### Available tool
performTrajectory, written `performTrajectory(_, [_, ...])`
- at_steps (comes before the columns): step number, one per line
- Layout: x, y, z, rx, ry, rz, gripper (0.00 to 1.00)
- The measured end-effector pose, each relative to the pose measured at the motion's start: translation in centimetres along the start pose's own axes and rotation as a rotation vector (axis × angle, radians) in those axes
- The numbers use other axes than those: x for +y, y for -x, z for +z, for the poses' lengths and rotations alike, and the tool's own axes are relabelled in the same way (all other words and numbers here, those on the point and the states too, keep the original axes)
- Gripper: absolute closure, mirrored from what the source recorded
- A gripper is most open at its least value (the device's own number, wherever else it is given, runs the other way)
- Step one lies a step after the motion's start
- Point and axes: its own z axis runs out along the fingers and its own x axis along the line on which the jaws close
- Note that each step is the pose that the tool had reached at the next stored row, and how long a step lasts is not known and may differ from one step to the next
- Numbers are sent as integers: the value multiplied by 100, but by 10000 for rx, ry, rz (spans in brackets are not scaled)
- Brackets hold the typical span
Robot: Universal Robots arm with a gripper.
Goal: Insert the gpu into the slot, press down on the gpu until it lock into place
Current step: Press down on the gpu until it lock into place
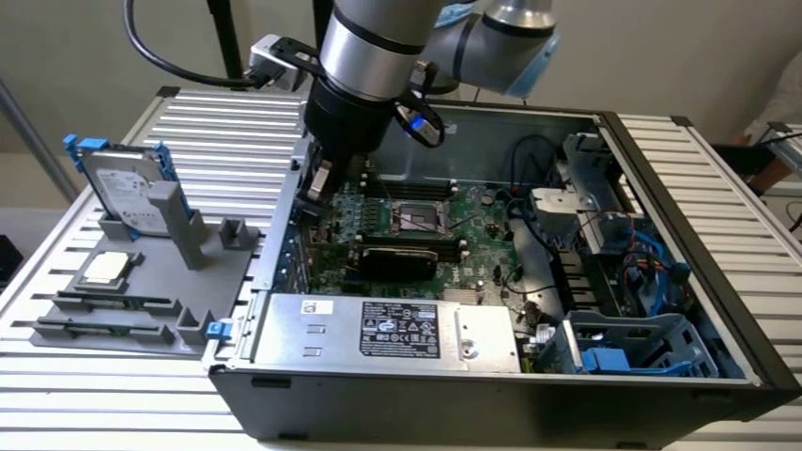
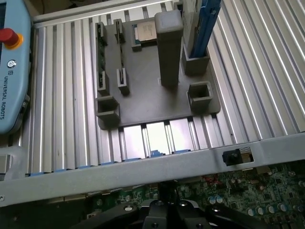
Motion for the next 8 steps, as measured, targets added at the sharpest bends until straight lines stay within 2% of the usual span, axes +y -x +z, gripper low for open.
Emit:
performTrajectory(3, [-35,5,-60,2,1,1,89])
performTrajectory(8, [-124,21,-105,5,-2,-6,89])
